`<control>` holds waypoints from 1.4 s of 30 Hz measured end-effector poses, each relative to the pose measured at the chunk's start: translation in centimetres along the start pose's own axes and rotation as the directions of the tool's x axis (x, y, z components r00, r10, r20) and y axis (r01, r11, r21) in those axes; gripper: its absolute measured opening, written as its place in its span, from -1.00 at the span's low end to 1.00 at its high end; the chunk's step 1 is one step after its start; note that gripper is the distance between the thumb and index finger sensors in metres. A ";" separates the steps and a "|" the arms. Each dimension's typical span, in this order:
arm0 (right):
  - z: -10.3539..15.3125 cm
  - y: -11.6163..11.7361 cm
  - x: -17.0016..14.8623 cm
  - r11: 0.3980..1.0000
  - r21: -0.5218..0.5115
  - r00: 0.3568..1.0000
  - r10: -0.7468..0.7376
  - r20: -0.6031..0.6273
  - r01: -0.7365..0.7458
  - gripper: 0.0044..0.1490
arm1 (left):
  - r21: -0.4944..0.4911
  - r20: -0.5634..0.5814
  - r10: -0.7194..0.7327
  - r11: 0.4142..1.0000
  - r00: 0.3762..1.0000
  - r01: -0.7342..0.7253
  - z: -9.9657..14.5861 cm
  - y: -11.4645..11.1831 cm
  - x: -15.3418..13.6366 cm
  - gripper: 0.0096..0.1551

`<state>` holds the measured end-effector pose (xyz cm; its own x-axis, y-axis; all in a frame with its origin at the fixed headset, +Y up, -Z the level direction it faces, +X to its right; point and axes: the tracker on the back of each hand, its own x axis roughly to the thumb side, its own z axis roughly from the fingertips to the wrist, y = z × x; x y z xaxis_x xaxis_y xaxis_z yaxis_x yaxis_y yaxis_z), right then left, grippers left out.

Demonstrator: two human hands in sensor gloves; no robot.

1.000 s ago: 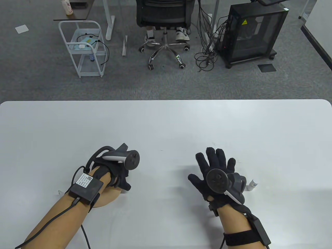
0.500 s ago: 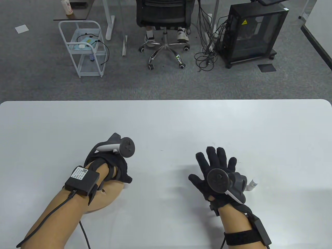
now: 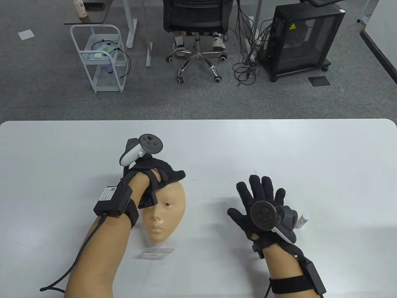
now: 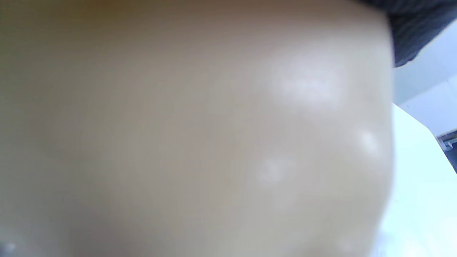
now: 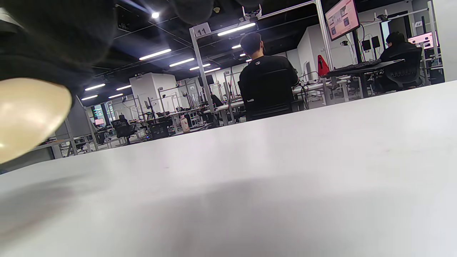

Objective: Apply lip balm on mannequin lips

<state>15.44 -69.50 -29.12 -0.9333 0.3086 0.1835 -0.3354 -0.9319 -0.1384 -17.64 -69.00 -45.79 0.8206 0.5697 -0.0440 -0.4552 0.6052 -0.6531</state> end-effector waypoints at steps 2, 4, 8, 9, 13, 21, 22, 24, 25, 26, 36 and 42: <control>0.0 0.0 0.0 1.000 0.003 1.000 -0.002 -0.001 0.002 0.13 | 0.012 -0.029 0.011 1.000 1.000 -0.011 -0.9 -0.5 0.2 -0.41; 0.0 0.0 -0.1 1.000 0.004 1.000 -0.004 -0.001 0.004 0.13 | 0.007 -0.064 0.027 1.000 0.998 -0.027 -1.6 -1.1 0.3 -0.42; -0.1 0.0 -0.1 1.000 0.008 1.000 -0.007 -0.002 0.007 0.13 | 0.032 -0.120 -0.001 0.999 0.993 0.005 -2.7 -2.1 1.1 -0.41; -0.1 0.0 -0.1 1.000 0.010 1.000 -0.008 -0.003 0.008 0.13 | 0.015 -0.132 -0.021 1.000 0.991 0.023 -3.1 -2.4 1.3 -0.41; -0.1 0.0 -0.1 1.000 0.017 1.000 -0.008 -0.004 0.008 0.12 | 0.036 -0.161 -0.018 0.999 0.987 0.024 -4.0 -3.1 1.4 -0.42; -0.1 0.0 -0.1 1.000 0.024 1.000 -0.005 -0.002 0.005 0.12 | 0.062 -0.196 -0.023 0.997 0.980 0.035 -5.3 -4.2 0.8 -0.42; -0.1 0.1 -0.1 1.000 0.025 1.000 -0.005 -0.002 0.005 0.12 | 0.063 -0.194 -0.014 0.998 0.981 0.027 -5.4 -4.3 0.7 -0.42; -0.1 0.1 -0.1 1.000 0.028 1.000 -0.004 -0.001 0.004 0.12 | 0.085 -0.185 -0.017 0.996 0.983 0.033 -5.5 -4.5 0.7 -0.41; -0.1 0.1 -0.1 1.000 0.031 1.000 -0.004 0.000 0.004 0.12 | 0.080 -0.181 -0.015 0.996 0.983 0.030 -5.6 -4.5 0.7 -0.41; -0.1 0.1 -0.1 0.999 0.032 1.000 -0.005 0.000 0.005 0.12 | 0.079 -0.179 -0.011 0.997 0.984 0.026 -5.7 -4.6 0.7 -0.41; -0.1 0.2 0.0 0.999 0.038 1.000 -0.005 -0.002 0.005 0.12 | 0.065 -0.141 -0.034 0.997 0.989 0.044 -6.7 -5.8 1.4 -0.36; -0.2 0.2 -0.1 0.999 0.040 1.000 -0.007 -0.002 0.007 0.12 | 0.054 -0.117 -0.044 0.997 0.992 0.051 -7.0 -6.1 1.8 -0.33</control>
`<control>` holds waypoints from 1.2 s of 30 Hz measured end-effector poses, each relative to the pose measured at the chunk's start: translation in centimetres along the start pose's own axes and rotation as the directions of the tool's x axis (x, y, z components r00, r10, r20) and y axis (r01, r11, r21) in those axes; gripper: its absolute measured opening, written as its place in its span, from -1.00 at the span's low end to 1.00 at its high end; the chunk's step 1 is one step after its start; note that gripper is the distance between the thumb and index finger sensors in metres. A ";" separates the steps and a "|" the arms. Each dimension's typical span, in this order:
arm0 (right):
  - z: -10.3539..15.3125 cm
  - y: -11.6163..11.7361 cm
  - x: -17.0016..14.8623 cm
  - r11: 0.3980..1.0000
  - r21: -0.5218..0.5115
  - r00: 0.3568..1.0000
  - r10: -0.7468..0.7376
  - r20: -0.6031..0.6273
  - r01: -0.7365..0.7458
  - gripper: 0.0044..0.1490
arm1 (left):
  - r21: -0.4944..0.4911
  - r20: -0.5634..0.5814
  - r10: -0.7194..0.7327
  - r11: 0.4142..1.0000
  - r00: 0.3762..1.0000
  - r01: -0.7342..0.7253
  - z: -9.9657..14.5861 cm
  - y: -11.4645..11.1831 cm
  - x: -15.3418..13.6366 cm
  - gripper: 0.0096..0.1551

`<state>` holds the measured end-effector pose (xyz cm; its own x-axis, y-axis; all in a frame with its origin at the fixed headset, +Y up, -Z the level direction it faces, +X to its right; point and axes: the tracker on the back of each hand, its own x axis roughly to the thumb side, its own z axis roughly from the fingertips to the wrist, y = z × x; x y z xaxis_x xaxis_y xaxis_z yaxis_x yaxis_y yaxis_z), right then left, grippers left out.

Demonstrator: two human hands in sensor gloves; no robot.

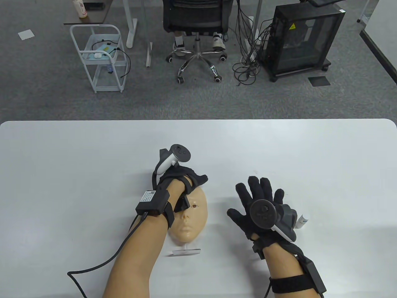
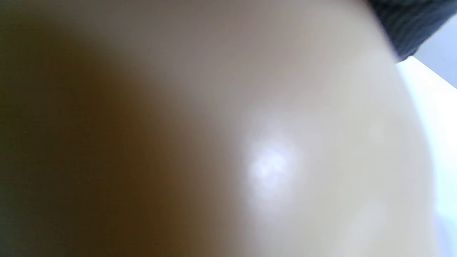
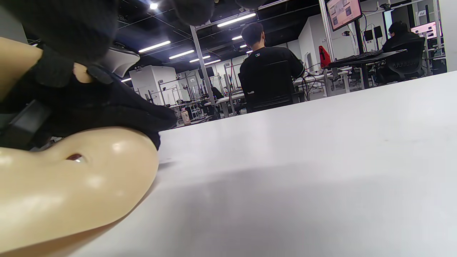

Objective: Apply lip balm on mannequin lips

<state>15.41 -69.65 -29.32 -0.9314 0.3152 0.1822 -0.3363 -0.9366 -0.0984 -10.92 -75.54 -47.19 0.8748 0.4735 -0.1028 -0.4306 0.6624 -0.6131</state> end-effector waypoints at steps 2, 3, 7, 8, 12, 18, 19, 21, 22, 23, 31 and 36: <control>0.0 0.0 0.0 1.000 0.004 1.000 -0.003 -0.001 0.003 0.12 | -0.004 0.012 -0.001 1.000 1.000 0.001 -0.1 0.0 0.1 -0.30; 0.0 0.1 0.0 1.000 0.007 1.000 -0.003 -0.001 0.003 0.11 | -0.003 0.016 -0.004 1.000 1.000 0.004 -0.1 -0.1 0.1 -0.28; 0.0 0.0 -0.1 1.000 0.011 1.000 0.002 -0.003 -0.002 0.11 | -0.003 0.031 0.000 1.000 1.000 0.000 -0.1 -0.1 0.1 -0.28; 0.0 0.0 -0.1 1.000 0.010 1.000 0.002 -0.005 -0.002 0.11 | -0.001 0.037 0.002 1.000 0.999 -0.002 -0.1 0.0 0.1 -0.30; 0.0 0.1 0.0 1.000 0.011 1.000 0.004 -0.001 -0.004 0.11 | 0.016 0.051 0.000 1.000 0.999 0.000 -0.2 0.1 0.1 -0.31; 0.0 0.2 0.1 1.000 0.014 1.000 0.001 0.002 -0.001 0.12 | 0.179 0.136 -0.051 0.983 0.989 0.026 2.4 1.2 0.1 -0.15; 0.0 0.2 0.1 1.000 0.013 1.000 -0.002 0.002 0.002 0.11 | 0.271 0.148 -0.123 0.959 0.981 0.079 3.6 1.8 0.0 -0.14; 0.0 0.3 0.1 1.000 0.015 1.000 -0.001 0.002 0.001 0.11 | 0.373 0.192 -0.168 0.924 0.967 0.086 5.7 2.4 -0.7 -0.13; 0.0 0.4 0.2 1.000 0.019 1.000 -0.002 0.004 0.002 0.12 | 0.420 0.230 -0.176 0.905 0.957 0.066 7.3 2.4 -1.3 -0.12; 0.0 0.4 0.2 1.000 0.021 1.000 -0.002 0.005 0.002 0.11 | 0.442 0.251 -0.182 0.895 0.951 0.055 8.1 2.4 -1.7 -0.10; 0.0 0.6 0.5 1.000 0.022 1.000 0.010 0.012 -0.010 0.11 | 0.617 0.292 -0.324 0.783 0.900 0.081 17.8 -0.7 -7.3 -0.03; 0.0 0.3 -0.8 0.999 0.029 0.997 0.022 -0.079 -0.020 0.09 | 0.633 0.240 -0.380 0.759 0.893 0.153 19.5 -1.2 -10.0 -0.01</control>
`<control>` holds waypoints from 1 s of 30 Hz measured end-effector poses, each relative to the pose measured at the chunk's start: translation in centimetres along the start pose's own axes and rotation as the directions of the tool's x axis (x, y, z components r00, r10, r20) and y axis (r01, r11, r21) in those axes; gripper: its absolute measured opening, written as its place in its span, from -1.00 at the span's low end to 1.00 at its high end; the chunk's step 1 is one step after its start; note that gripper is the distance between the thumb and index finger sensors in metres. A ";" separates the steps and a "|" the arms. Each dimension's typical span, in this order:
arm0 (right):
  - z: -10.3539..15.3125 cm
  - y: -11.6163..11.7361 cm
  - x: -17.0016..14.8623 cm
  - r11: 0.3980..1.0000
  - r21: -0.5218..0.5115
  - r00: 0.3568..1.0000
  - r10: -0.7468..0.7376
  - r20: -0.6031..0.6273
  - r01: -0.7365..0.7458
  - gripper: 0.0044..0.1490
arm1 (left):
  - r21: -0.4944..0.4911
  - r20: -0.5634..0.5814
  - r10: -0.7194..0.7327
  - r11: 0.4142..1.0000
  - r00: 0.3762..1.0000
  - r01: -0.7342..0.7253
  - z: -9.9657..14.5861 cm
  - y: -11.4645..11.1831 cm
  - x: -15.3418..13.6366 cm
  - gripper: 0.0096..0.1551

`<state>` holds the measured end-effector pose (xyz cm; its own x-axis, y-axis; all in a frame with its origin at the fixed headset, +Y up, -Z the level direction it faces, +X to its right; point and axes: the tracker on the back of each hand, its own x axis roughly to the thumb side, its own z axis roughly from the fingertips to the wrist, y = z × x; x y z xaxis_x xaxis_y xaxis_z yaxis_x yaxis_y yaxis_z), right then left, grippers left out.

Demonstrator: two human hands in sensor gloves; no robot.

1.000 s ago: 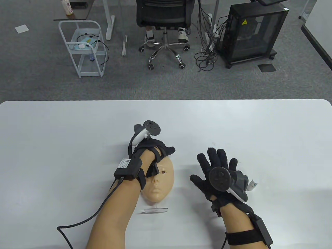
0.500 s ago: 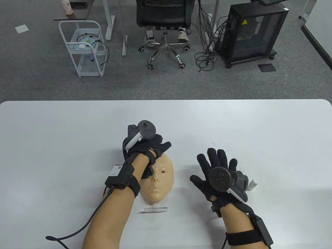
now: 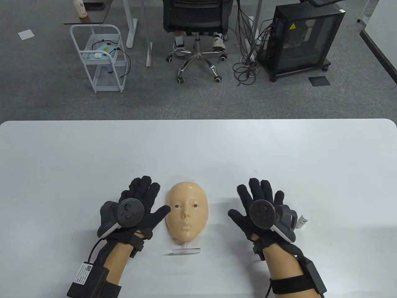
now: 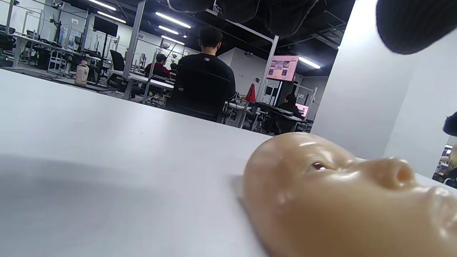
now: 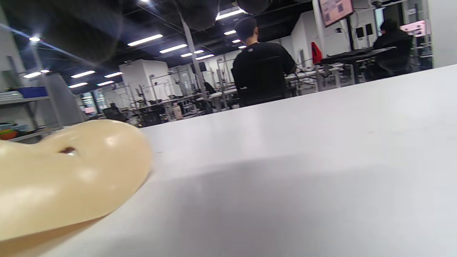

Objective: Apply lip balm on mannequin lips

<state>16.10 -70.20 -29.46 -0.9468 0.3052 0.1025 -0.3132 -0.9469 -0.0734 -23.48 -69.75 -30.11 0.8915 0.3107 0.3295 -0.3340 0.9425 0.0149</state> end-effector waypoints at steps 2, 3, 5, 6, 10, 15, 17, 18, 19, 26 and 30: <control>-0.1 -0.1 -1.0 1.000 -0.002 0.998 0.008 -0.054 -0.008 0.08 | 0.007 0.004 0.009 1.000 1.000 -0.009 0.2 0.1 -0.6 -0.01; -0.1 -0.2 -1.6 1.000 -0.006 0.996 0.014 -0.090 -0.015 0.08 | 0.013 0.012 0.001 1.000 1.000 -0.001 0.2 0.0 -0.8 -0.01; -0.2 -0.5 -2.8 0.999 -0.015 0.987 0.025 -0.161 -0.028 0.07 | 0.009 0.027 -0.030 1.000 0.999 0.030 0.0 -0.5 -1.1 0.00; -0.2 -0.6 -3.6 0.999 -0.018 0.978 0.032 -0.208 -0.037 0.06 | -0.009 0.038 -0.040 0.999 0.998 0.041 -0.4 -0.8 -1.2 0.00; -0.1 -1.4 -5.8 0.994 -0.035 0.927 0.081 -0.366 -0.100 0.05 | -0.018 0.057 -0.042 0.999 0.998 0.043 -0.6 -1.2 -0.5 0.00; 0.8 -2.8 -8.7 0.991 -0.050 0.824 0.076 -0.561 -0.125 0.06 | -0.018 0.063 -0.027 0.999 0.998 0.028 0.1 -0.8 0.1 0.00; 1.2 -3.0 -10.0 0.995 -0.042 0.777 0.047 -0.628 -0.094 0.06 | -0.009 0.061 -0.011 1.000 0.998 0.011 0.2 -0.5 0.1 0.00; 1.3 -3.1 -10.6 0.996 -0.033 0.759 0.045 -0.650 -0.087 0.07 | -0.005 0.059 -0.018 1.000 0.998 0.018 0.3 -0.4 0.1 0.00; 1.4 -3.0 -11.2 0.998 -0.018 0.737 0.038 -0.674 -0.068 0.08 | -0.003 0.057 -0.024 1.000 0.998 0.024 0.4 -0.2 0.1 0.00; 1.0 -1.5 -13.0 0.997 0.067 0.696 0.022 -0.718 0.038 -0.03 | 0.010 0.027 0.006 1.000 1.000 -0.006 1.1 0.5 -0.2 0.00; 0.8 -1.2 -13.2 0.996 0.082 0.694 0.034 -0.719 0.037 -0.17 | 0.005 0.021 0.004 1.000 1.000 -0.004 1.1 0.5 -0.3 0.00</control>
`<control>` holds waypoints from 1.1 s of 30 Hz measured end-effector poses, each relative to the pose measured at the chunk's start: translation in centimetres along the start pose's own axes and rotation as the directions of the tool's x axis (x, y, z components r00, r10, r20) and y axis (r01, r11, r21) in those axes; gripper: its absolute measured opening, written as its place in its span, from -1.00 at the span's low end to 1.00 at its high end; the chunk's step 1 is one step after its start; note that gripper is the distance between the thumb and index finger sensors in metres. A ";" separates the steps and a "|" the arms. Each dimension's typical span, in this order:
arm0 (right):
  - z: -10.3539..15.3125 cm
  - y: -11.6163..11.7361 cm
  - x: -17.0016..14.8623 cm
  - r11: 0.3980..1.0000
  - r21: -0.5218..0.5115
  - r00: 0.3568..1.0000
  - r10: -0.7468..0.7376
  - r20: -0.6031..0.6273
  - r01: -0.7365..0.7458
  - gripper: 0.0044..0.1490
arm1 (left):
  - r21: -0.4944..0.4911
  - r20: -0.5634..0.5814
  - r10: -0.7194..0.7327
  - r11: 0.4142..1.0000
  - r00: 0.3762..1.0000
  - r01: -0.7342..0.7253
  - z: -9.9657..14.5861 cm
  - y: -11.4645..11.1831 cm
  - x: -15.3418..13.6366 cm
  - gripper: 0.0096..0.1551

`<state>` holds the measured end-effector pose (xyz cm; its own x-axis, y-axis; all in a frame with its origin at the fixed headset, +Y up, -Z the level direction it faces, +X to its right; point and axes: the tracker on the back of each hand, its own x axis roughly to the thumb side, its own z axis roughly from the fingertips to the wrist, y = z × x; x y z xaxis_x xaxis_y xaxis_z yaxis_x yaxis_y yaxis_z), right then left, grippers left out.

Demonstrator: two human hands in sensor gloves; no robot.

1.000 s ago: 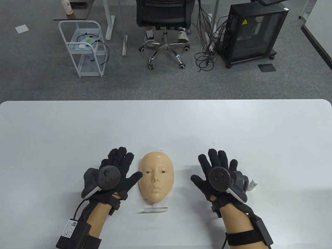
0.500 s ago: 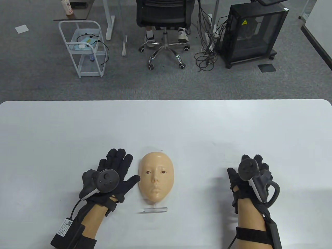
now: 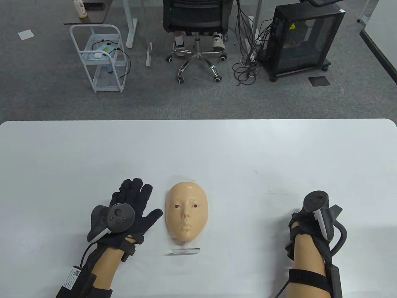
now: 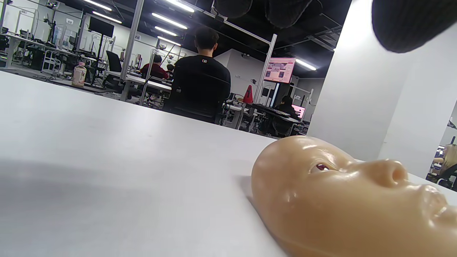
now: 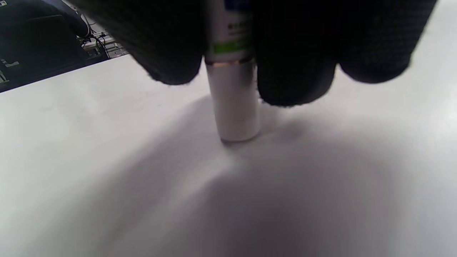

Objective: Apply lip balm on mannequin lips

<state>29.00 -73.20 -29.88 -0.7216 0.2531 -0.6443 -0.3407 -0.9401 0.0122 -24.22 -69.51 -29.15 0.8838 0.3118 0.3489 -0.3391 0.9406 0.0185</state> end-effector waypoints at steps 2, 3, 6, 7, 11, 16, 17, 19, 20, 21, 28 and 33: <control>0.1 -0.1 0.2 1.000 -0.016 1.000 -0.013 0.016 0.013 -0.24 | -0.003 -0.002 0.002 1.000 1.000 -0.002 0.0 0.0 0.0 0.00; 0.3 -0.1 0.3 0.999 -0.022 0.999 -0.031 0.032 0.032 -0.29 | -0.006 -0.005 0.005 1.000 1.000 -0.005 0.0 0.0 0.0 0.00; 1.1 -0.7 1.3 0.994 -0.045 0.987 -0.097 0.126 0.103 -0.37 | -0.011 -0.008 0.019 1.000 1.000 -0.019 0.0 0.2 -0.1 0.00; 1.7 -1.0 2.0 0.988 -0.057 0.975 -0.130 0.182 0.142 -0.39 | -0.006 -0.009 0.027 1.000 1.000 -0.027 0.0 0.3 -0.2 0.00; 4.4 -1.5 5.3 0.961 0.050 0.839 -0.262 0.477 0.271 -0.37 | 0.033 0.011 0.108 0.994 0.994 -0.108 0.2 0.7 -0.2 -0.04; 9.5 -0.6 10.4 0.816 0.372 0.512 -0.570 0.643 0.442 -0.33 | 0.043 0.058 0.182 0.982 0.982 -0.184 0.5 0.7 0.7 -0.07; 10.2 -0.3 11.2 0.796 0.428 0.477 -0.601 0.642 0.428 -0.33 | 0.036 0.066 0.183 0.982 0.981 -0.186 0.5 0.6 0.9 -0.07; 12.5 0.9 13.7 0.742 0.568 0.392 -0.670 0.630 0.356 -0.32 | 0.032 0.100 0.206 0.977 0.974 -0.210 0.5 0.4 1.3 -0.09; 13.2 1.3 14.4 0.737 0.592 0.385 -0.676 0.629 0.327 -0.31 | 0.027 0.121 0.230 0.972 0.966 -0.235 0.5 0.3 1.5 -0.10; 14.3 2.0 15.3 0.722 0.619 0.348 -0.691 0.633 0.308 -0.31 | 0.010 0.147 0.273 0.961 0.951 -0.277 0.5 0.0 1.8 -0.10; 16.0 5.1 16.6 0.588 0.695 0.230 -0.806 0.545 0.414 -0.29 | -0.121 0.173 0.533 0.846 0.828 -0.520 0.3 -2.0 3.6 -0.15; 16.2 5.9 16.1 0.603 0.690 0.228 -0.795 0.562 0.401 -0.28 | -0.137 0.140 0.649 0.761 0.748 -0.634 0.1 -2.9 4.0 -0.30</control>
<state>5.67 -70.94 -27.80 -0.2323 0.9334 0.2737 -0.9106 -0.3075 0.2761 -19.76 -70.99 -27.76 0.3956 0.8246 0.4044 -0.7745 0.5362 -0.3356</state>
